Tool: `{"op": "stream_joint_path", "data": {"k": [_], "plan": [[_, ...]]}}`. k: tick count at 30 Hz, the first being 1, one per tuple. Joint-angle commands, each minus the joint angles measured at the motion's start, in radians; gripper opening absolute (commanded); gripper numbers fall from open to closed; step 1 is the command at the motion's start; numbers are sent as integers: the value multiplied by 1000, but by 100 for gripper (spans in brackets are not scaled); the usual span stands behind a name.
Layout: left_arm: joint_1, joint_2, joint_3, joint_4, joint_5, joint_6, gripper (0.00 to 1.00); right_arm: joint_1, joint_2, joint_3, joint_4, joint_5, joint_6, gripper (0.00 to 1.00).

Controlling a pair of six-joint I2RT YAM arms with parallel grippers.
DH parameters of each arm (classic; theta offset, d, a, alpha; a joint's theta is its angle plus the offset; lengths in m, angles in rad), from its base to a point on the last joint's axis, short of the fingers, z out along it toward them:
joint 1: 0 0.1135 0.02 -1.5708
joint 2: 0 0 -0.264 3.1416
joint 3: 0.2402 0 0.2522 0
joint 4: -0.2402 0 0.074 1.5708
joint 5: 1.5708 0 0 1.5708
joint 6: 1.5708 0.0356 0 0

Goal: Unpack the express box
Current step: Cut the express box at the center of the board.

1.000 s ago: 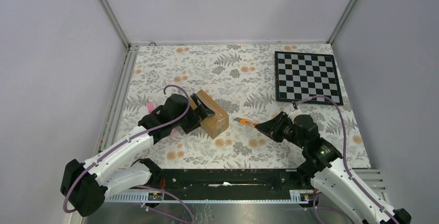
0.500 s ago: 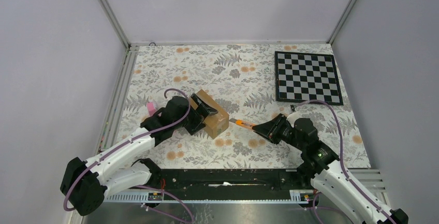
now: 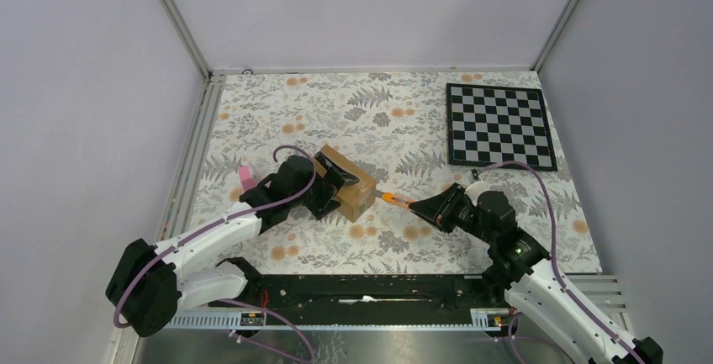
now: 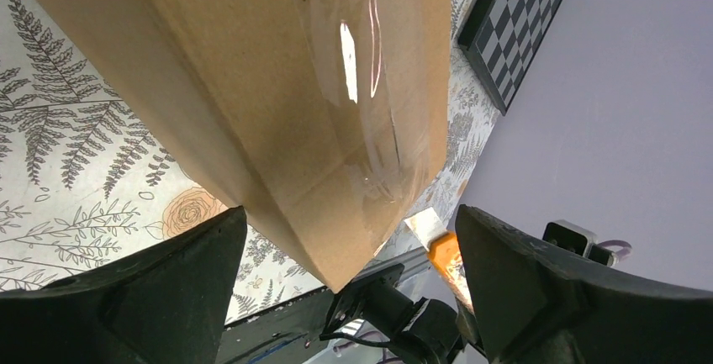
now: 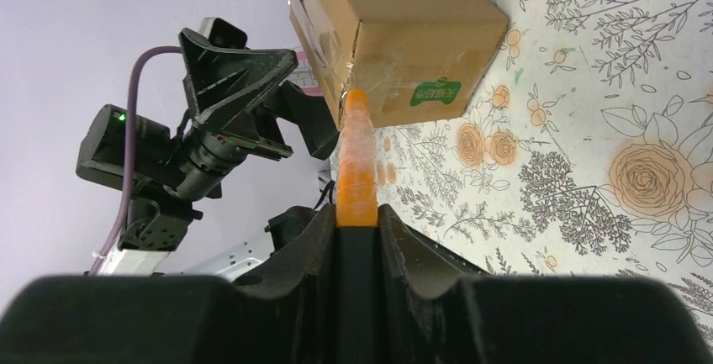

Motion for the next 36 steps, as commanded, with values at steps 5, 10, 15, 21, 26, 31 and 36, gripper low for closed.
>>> {"op": "stream_joint_path", "data": {"k": [5,10,15,21,26,31,36], "plan": [[-3,5,-2,79,16,-37,99,2,-74,-23,48,90,23,0],[-3,6,-8,95,30,-49,99,2,-128,-76,61,114,79,0],[-4,8,-11,100,36,-54,99,2,-164,-118,98,128,119,0],[-4,10,-11,100,37,-58,99,2,-206,-148,114,128,148,0],[-5,9,-13,102,37,-58,99,2,-201,-151,126,128,149,0],[-4,9,-13,102,39,-58,99,1,-164,-157,175,113,153,0],[-5,11,-14,106,40,-57,99,1,-134,-156,204,103,153,0]]}}
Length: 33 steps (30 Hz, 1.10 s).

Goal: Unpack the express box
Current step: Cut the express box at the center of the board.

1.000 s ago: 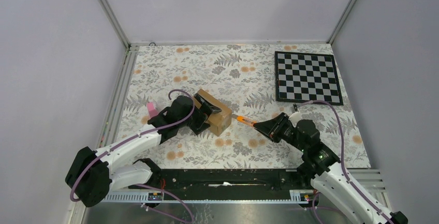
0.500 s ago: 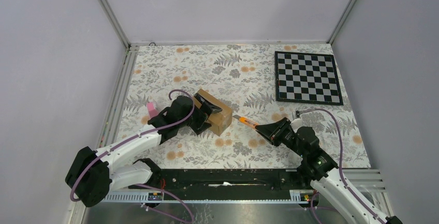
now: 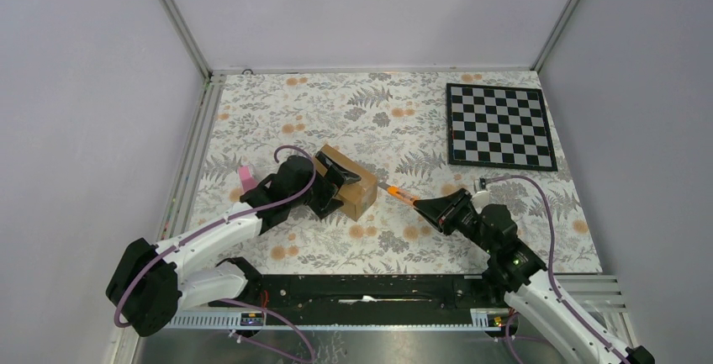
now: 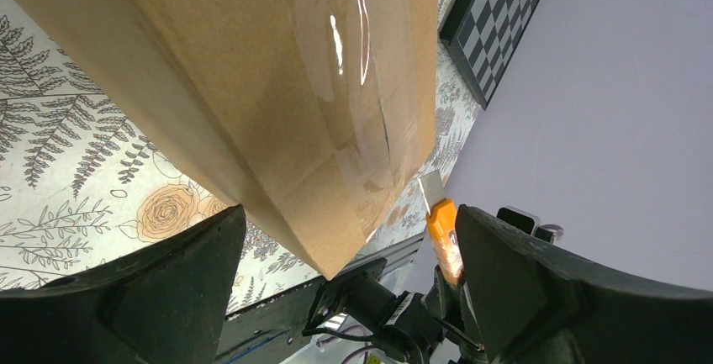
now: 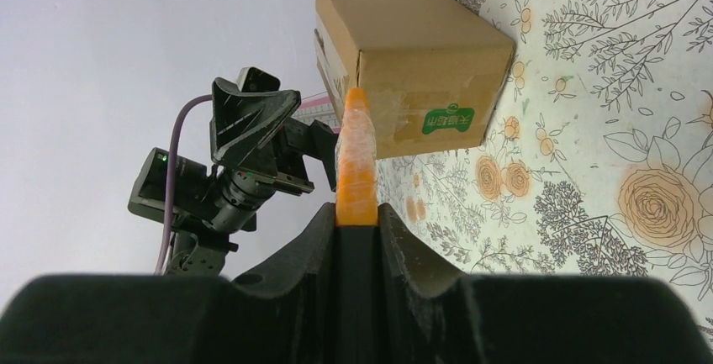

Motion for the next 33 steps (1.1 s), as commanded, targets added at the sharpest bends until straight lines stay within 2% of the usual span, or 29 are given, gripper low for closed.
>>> {"op": "stream_joint_path", "data": {"k": [1,33], "plan": [[-5,-1,-5,59,14,-17,99,2,16,1,84,-2,9,0],[-5,9,-3,66,21,-17,99,2,44,-16,113,-15,17,0]]}}
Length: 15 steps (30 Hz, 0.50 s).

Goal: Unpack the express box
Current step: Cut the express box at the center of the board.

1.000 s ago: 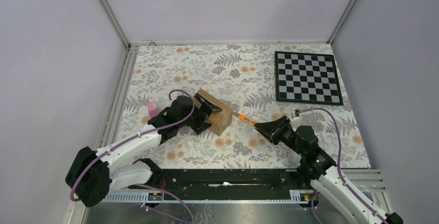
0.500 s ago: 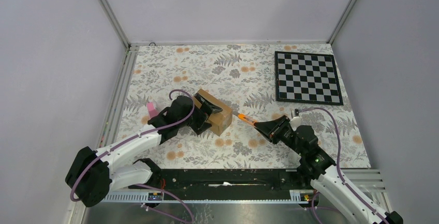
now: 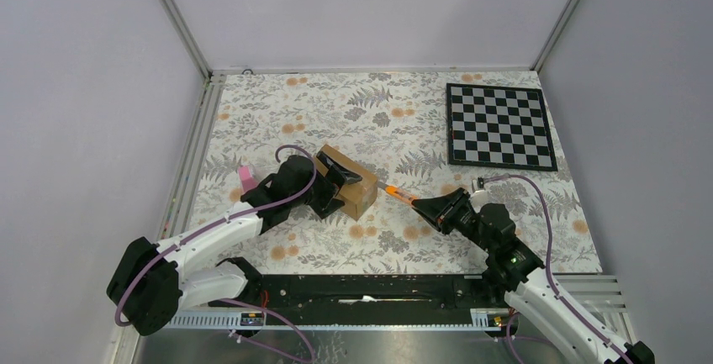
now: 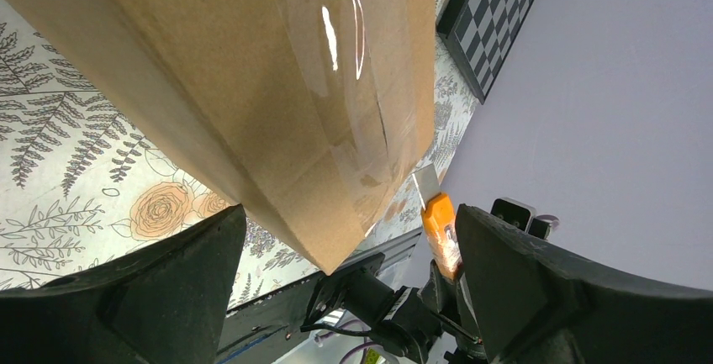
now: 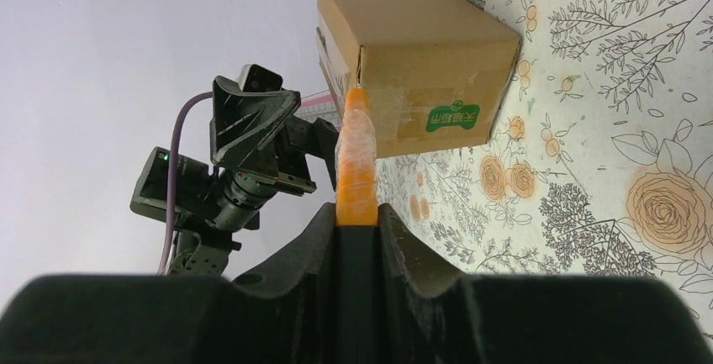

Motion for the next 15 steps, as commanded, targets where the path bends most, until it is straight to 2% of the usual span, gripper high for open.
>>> {"op": "stream_joint_path", "data": {"k": [1,15], "plan": [[-5,3,-3,53,7,-17,99,2,-3,-6,48,0,5,0],[-4,4,-3,50,8,-17,98,1,-3,-11,60,13,9,0]]}}
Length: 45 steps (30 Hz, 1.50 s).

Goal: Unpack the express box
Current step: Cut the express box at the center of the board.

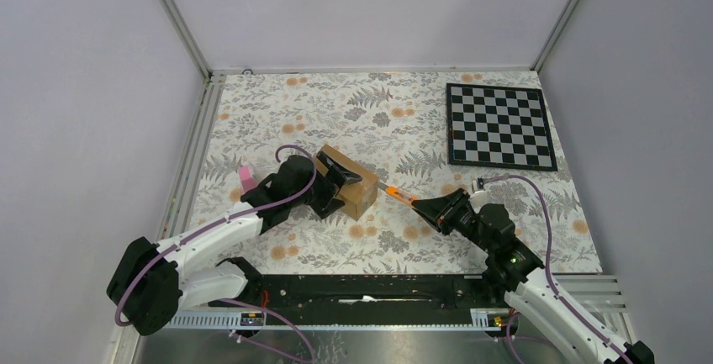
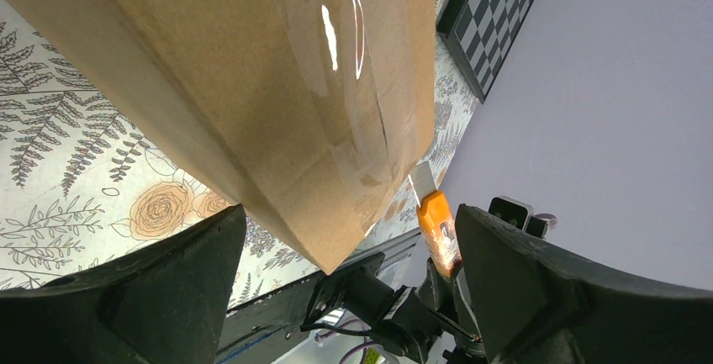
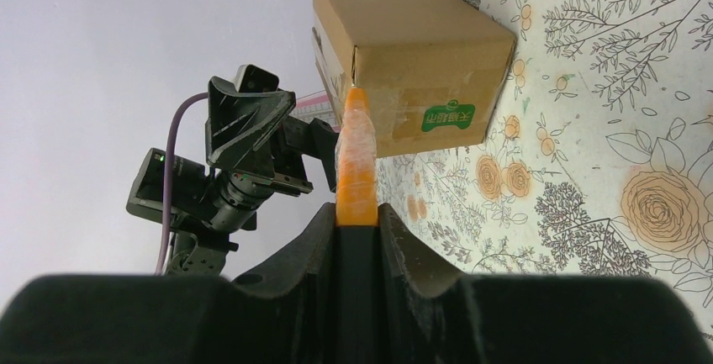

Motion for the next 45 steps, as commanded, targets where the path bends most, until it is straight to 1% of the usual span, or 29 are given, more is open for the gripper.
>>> {"op": "stream_joint_path", "data": {"k": [1,45], "plan": [[-5,4,-3,51,6,-17,99,1,-6,-4,62,13,9,0],[-5,11,9,34,10,-15,98,2,16,-1,88,20,1,0]]}}
